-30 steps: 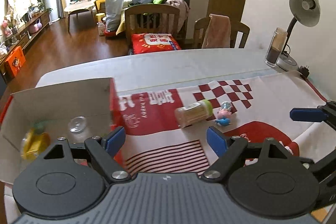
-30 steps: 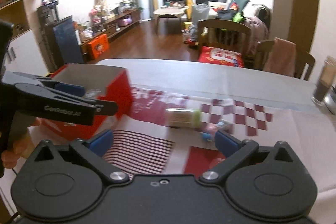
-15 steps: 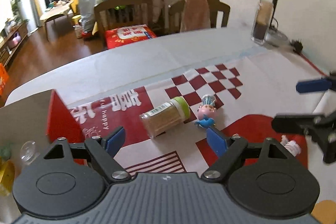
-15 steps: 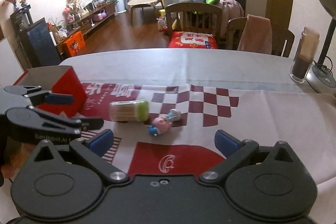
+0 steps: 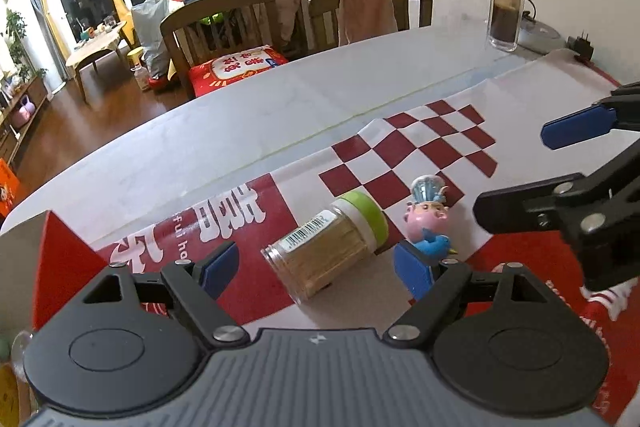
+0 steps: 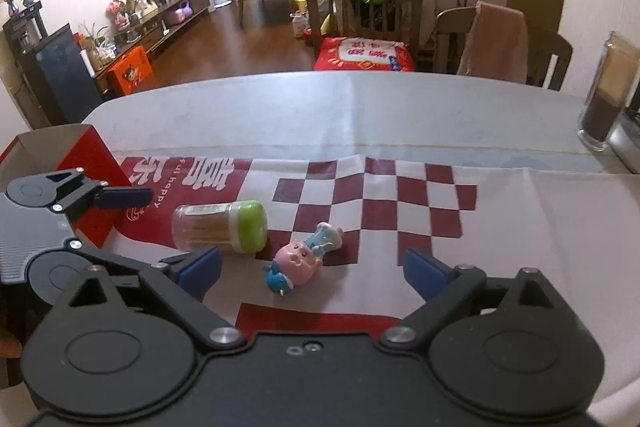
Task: Organize rigid objects
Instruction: 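Lower the left tool to the green-lidded toothpick jar while the right tool approaches the pink pig figurine, then grasp the green-lidded toothpick jar with the left tool while the right tool grasps the pink pig figurine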
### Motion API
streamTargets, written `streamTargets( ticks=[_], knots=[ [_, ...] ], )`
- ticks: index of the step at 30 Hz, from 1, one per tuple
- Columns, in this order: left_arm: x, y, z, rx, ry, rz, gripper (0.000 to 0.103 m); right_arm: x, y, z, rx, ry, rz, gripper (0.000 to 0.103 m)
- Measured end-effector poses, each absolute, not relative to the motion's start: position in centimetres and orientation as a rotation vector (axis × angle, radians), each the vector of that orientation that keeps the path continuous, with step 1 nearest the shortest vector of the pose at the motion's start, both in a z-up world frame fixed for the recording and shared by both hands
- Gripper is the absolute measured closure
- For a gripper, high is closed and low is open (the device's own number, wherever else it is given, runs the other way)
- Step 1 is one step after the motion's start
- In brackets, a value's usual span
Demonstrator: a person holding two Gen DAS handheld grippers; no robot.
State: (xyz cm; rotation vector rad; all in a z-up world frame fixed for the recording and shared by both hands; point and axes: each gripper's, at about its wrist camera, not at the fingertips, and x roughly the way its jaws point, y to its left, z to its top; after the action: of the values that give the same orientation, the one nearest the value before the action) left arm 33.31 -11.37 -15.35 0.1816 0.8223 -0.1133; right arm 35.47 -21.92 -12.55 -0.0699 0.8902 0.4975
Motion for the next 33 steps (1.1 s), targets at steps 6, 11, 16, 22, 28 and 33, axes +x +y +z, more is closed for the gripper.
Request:
streamTargets(
  ticks=[6,11,16,22,28,33],
  knots=[
    [35.1,-11.2,-16.8,0.188,0.834,-0.114,0.018,37.1,-21.1,-13.9,-0.049,0.932,0.507,0.016],
    [36.0,-11.2,-17.6,0.195,0.840,-0.144,0.018,38.0,-20.5,-15.0,-0.023,0.968,0.519,0.024],
    [36.6,-11.3,-18.3,0.213,0.851,-0.180,0.018,38.9,-20.4,-16.0,0.013,1.011,0.521,0.030],
    [37.1,-11.2,-18.9,0.229,0.852,-0.193,0.018,39.6,-20.5,-16.7,0.043,1.035,0.521,0.033],
    [37.9,-11.2,-19.5,0.234,0.857,-0.191,0.018,39.9,-20.5,-17.4,0.059,1.059,0.508,0.038],
    [38.3,-11.2,-19.7,0.230,0.860,-0.188,0.018,40.0,-20.5,-17.6,0.074,1.063,0.492,0.050]
  ],
)
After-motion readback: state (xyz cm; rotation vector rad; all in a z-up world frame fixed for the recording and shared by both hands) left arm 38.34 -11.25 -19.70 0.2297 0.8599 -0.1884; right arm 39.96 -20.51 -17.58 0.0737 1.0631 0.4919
